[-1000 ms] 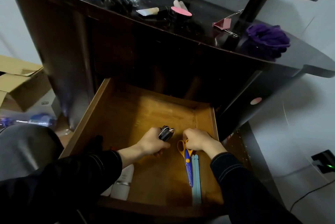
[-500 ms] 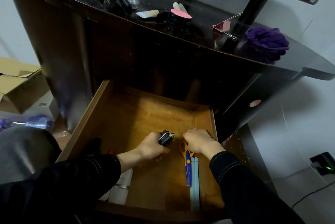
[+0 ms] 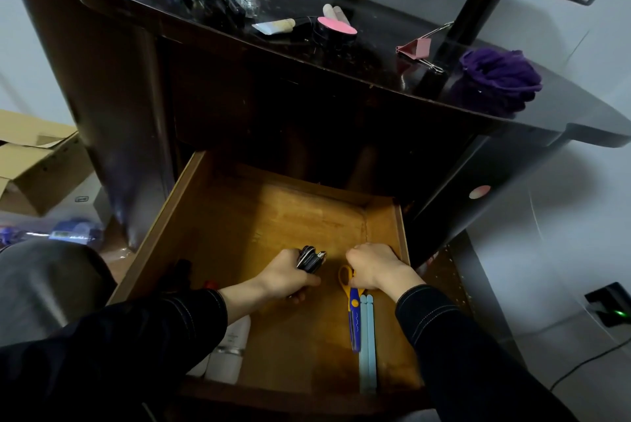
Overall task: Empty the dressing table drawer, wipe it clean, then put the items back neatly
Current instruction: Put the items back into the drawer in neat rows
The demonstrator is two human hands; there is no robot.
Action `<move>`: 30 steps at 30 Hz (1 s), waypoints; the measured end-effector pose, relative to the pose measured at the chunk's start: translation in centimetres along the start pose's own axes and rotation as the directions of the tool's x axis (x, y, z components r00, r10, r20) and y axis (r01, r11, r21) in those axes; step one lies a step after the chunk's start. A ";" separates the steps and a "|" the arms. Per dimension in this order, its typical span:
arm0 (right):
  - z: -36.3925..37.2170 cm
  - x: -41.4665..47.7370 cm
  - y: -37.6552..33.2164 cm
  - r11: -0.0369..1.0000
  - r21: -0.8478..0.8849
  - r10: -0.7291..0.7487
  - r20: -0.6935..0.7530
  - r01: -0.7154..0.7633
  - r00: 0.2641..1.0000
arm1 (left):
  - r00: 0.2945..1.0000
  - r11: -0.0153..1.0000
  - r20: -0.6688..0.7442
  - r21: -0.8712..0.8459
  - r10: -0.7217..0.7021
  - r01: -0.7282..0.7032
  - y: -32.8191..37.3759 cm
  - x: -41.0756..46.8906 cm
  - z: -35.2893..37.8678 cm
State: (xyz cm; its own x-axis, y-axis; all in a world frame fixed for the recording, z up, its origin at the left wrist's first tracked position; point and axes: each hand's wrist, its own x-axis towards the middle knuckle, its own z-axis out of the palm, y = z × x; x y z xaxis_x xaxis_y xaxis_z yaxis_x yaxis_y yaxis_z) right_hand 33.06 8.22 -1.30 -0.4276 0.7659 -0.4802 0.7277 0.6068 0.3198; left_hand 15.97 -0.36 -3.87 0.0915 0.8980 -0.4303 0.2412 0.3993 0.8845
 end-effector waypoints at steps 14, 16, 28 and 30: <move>3.2 -3.8 -2.0 0.084 0.979 0.275 -0.202 0.186 0.940 | 0.986 0.973 0.164 -0.221 -0.030 0.066 0.2 -0.2 0.5; 3.3 -4.1 -2.3 0.024 0.984 0.268 -0.178 0.178 0.947 | 0.992 0.999 0.122 -0.038 0.042 -0.038 -0.2 -0.2 0.6; 3.4 -4.3 -2.6 0.036 0.976 0.217 -0.217 0.214 0.952 | 0.985 0.989 0.126 -0.105 0.116 -0.103 0.2 -0.4 0.2; 3.6 -4.2 -2.6 0.120 0.973 0.218 -0.217 0.195 0.951 | 0.986 0.992 0.133 -0.091 0.099 -0.087 0.1 -0.3 0.2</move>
State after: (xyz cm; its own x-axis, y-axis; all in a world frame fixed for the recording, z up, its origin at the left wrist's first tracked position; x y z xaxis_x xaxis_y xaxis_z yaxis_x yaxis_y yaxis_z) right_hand 34.88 2.60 -3.04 -0.3649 0.9071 -0.2097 0.5261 0.0151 -0.8503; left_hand 16.20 -0.66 -3.69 0.2425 0.9006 -0.3607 0.1433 0.3344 0.9315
